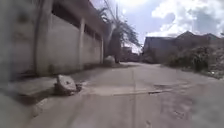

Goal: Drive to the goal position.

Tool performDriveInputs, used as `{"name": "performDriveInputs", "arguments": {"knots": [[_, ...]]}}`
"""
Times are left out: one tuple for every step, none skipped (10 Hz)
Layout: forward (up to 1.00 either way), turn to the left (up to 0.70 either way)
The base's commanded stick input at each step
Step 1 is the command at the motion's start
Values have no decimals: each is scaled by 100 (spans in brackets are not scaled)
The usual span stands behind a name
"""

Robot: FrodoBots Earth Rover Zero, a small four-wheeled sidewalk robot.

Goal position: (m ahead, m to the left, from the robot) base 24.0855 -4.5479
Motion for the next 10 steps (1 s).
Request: {"name": "performDriveInputs", "arguments": {"knots": [[100,-36],[100,-40],[100,-40],[100,-40],[100,-32],[100,-10],[100,-3],[100,-3],[100,-3],[100,-3]]}}
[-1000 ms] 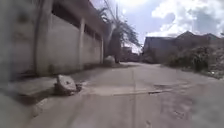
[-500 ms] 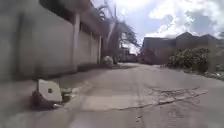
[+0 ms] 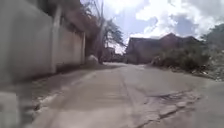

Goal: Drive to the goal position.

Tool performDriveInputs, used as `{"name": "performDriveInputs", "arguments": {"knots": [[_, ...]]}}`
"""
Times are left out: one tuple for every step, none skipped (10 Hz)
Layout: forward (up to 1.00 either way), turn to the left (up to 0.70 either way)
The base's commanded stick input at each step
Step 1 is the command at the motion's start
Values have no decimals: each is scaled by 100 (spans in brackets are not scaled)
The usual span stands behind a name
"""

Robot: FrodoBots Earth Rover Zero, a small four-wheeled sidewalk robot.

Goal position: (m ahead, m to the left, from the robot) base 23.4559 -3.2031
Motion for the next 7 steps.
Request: {"name": "performDriveInputs", "arguments": {"knots": [[100,-3],[100,-3],[100,-3],[100,-3],[100,-3],[100,-3],[100,-3]]}}
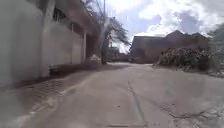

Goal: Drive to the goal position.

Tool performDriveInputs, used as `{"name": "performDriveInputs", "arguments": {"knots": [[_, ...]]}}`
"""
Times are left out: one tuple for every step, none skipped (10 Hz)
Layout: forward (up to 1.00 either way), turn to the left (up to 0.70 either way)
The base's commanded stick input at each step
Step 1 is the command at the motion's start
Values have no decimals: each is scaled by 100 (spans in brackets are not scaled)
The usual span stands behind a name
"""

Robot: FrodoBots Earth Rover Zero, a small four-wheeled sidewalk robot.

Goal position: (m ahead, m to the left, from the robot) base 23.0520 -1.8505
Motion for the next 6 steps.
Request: {"name": "performDriveInputs", "arguments": {"knots": [[100,-3],[100,-3],[100,-11],[100,-32],[100,-39],[100,-40]]}}
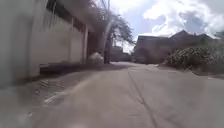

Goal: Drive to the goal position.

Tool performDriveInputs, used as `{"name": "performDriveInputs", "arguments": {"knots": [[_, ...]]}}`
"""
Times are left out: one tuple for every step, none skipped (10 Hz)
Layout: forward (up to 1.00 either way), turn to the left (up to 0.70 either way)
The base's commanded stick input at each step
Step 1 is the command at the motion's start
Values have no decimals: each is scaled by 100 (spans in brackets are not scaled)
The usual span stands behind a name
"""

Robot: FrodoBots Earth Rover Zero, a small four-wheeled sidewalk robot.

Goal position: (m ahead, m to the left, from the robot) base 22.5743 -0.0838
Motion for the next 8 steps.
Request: {"name": "performDriveInputs", "arguments": {"knots": [[100,-40],[100,-38],[100,-31],[100,-24],[100,-8],[100,-8],[100,-8],[100,-8]]}}
